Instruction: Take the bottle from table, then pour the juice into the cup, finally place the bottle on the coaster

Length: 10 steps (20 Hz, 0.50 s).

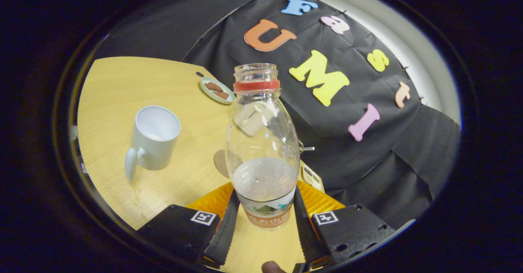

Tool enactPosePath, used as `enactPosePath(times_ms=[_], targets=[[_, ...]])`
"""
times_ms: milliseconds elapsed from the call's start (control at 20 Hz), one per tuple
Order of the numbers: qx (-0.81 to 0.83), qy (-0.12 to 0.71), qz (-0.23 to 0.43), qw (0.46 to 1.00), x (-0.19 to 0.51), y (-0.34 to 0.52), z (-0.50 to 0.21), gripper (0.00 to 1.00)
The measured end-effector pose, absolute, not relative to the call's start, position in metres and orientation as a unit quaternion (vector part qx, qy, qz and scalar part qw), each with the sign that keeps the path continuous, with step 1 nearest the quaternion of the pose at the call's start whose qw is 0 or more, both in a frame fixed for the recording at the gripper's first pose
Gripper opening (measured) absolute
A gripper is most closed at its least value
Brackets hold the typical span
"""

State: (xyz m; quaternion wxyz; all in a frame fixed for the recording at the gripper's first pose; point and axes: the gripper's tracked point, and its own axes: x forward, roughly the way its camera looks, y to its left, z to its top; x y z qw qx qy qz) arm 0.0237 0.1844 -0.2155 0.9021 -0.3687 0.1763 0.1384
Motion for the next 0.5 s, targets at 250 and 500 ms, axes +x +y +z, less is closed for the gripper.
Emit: enactPosePath(times_ms=[250,500], targets=[[-0.458,0.167,0.127,0.864,0.033,0.189,-0.226,0.73],[-0.537,0.141,0.114,0.824,0.040,0.191,-0.228,0.73]])
